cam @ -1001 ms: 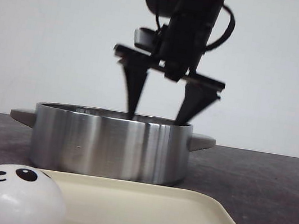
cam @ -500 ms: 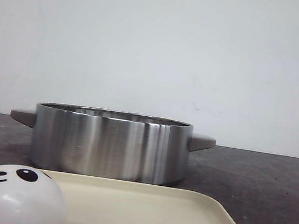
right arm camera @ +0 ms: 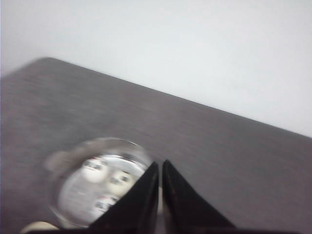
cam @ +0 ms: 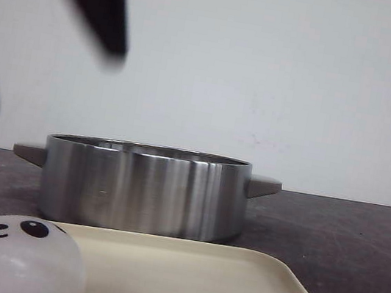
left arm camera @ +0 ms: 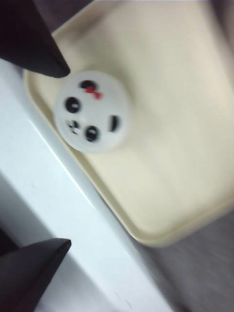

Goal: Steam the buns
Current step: 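Lower the left gripper onto the last panda bun and close it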

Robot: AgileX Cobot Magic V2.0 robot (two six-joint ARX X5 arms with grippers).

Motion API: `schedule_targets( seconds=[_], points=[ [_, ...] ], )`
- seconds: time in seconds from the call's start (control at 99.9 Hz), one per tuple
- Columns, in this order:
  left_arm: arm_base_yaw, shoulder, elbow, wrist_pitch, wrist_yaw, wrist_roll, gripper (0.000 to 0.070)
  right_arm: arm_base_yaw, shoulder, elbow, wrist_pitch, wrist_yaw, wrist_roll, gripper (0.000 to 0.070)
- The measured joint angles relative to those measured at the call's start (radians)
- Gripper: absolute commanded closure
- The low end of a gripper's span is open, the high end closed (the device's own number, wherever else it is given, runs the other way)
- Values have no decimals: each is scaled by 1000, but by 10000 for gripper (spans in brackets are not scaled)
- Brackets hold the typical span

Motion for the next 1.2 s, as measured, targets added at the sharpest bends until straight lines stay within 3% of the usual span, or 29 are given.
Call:
schedule_targets(
  seconds=[0.23,0.72,0.801,1.011,1.201],
  points=[
    [-27,126,-14,48,-131,-36,63,1,-16,0,-76,43,76,696],
    [-7,366,-14,108,-144,-37,86,29,-11,0,-82,32,135,696],
    [-7,369,-12,108,-146,-36,212,37,-11,0,-91,34,138,696],
    [-5,372,-12,113,-151,2,700,41,-11,0,-110,40,159,696],
    [-5,372,-10,116,-119,92,700,41,-11,0,-111,40,165,696]
  ],
)
